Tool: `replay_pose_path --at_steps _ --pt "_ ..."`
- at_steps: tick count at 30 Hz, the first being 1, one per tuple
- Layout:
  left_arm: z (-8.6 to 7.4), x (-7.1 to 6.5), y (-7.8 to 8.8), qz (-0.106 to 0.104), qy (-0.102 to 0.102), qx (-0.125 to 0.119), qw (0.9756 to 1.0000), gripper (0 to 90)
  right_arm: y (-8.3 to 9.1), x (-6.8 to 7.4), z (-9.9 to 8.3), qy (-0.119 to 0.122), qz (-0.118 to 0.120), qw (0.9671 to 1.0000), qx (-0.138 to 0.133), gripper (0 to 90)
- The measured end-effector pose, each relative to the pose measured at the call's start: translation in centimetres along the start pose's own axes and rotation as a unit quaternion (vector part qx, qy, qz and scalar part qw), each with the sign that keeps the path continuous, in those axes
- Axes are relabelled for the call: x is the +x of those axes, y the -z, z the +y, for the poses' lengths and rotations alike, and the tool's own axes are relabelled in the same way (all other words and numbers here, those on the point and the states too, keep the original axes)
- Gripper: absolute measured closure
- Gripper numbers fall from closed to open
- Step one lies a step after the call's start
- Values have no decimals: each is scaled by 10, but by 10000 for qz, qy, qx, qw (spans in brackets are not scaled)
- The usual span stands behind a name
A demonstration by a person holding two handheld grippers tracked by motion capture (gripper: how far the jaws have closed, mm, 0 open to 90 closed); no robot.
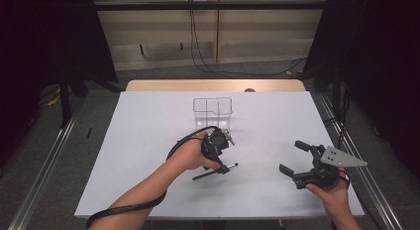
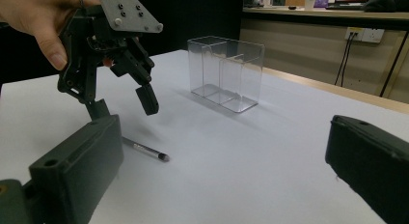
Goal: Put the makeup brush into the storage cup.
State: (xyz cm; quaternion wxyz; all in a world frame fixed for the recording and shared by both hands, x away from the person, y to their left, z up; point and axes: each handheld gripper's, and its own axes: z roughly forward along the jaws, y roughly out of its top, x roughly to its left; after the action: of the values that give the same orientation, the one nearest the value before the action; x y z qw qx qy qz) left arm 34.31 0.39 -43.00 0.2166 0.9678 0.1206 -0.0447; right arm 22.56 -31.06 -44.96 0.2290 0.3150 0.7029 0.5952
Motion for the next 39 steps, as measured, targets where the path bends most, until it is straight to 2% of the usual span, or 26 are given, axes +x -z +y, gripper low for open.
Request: replay_pose_path --at_steps 4,6,7,8,9,12,16,19,20,25,29,31,32,35,36,39 --pt "1 0 -1 7 -7 79 10000 371 0 0 0 -6 9 10000 -1 0" --pt "1 0 -2 -10 96 115 9999 385 0 0 0 -9 7 10000 10 0" --pt "1 0 -2 -25 100 147 9998 428 0 0 0 -1 4 10000 8 0" --pt "1 1 -2 -52 53 241 9997 428 0 0 0 -1 4 10000 8 0" --pt "1 1 -3 -76 127 212 9997 457 0 0 0 -9 0 10000 13 0" --pt "0 1 -4 -35 121 381 9992 509 0 0 0 4 -3 10000 -1 0" --pt "0 1 -7 -34 159 445 9989 549 0 0 1 13 -3 10000 -7 0" --pt "0 1 -9 -27 201 529 9984 585 0 -1 0 8 -14 10000 -4 0" --pt "0 1 -9 0 139 599 9981 599 1 -1 0 1 -13 10000 -8 0" --pt "-1 0 -16 -80 189 823 9964 643 2 -1 0 17 -20 10000 -16 0" --pt "-1 0 -20 -24 219 895 9957 667 2 -1 0 22 -26 10000 -7 0" --pt "-1 -1 -21 115 280 908 9954 693 2 -1 0 45 -32 10000 12 0" --pt "0 -2 -21 203 287 932 9950 741 2 -1 0 51 -41 10000 15 0" --pt "2 -5 -22 275 272 1051 9937 759 2 0 1 68 -51 10000 -13 0" --pt "3 -6 -23 362 207 1076 9933 768 2 0 1 87 -53 9999 -22 0" --pt "5 -7 -24 363 179 1116 9929 804 3 0 1 83 -57 9999 2 0"
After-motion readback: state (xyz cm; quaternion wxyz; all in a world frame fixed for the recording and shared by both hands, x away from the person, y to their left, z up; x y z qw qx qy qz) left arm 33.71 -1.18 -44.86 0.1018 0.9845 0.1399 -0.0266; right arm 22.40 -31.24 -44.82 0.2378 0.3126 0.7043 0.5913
